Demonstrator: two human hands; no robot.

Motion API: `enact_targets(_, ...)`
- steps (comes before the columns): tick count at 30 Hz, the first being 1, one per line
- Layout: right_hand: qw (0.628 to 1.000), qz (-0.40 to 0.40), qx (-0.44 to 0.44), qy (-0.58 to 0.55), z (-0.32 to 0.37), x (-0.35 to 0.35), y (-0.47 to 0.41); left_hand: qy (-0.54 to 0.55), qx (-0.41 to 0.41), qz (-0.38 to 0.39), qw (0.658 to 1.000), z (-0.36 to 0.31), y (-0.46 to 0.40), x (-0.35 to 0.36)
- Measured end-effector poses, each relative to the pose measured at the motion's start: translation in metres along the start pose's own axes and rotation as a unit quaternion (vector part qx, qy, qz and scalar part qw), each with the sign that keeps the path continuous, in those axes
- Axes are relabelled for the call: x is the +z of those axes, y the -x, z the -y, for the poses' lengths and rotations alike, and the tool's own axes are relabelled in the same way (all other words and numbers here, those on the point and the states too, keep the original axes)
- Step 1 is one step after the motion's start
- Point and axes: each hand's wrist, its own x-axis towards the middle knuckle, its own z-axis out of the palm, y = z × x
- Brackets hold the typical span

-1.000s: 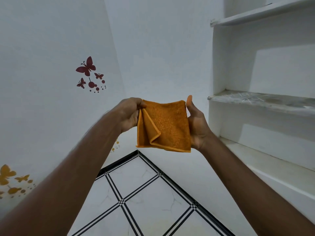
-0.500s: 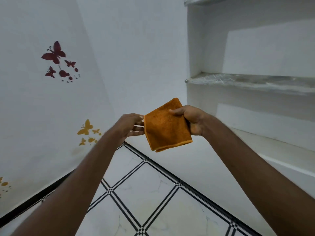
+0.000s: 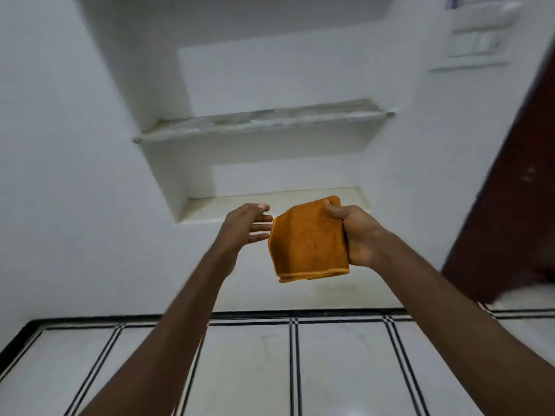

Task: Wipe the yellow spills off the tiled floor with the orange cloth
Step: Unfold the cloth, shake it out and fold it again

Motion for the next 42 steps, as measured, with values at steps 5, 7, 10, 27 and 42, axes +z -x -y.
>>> enact_targets(5,0.989,-0.102,-0.063,-0.082,0.002,-0.139,0.101,-0.026,0.032,0.144,0.989,-0.034,0.007,0.160)
enact_targets(7,0.981,-0.134,-0.089,-0.109,-0.003,-0.197,0.153,-0.030,0.038,0.199,0.979,-0.046,0.023,0.234)
enact_targets(10,0.963,-0.195,-0.113,-0.149,-0.019,-0.279,0.222,-0.029,0.042,0.262,0.964,-0.053,0.046,0.338)
enact_targets(27,0.783,-0.511,-0.181,-0.306,-0.157,-0.674,0.652,0.005,-0.126,0.620,0.774,-0.066,0.280,0.944)
enact_targets(42,0.622,-0.647,-0.153,-0.415,-0.243,-0.998,0.861,-0.096,-0.146,0.763,0.623,-0.072,0.433,1.407)
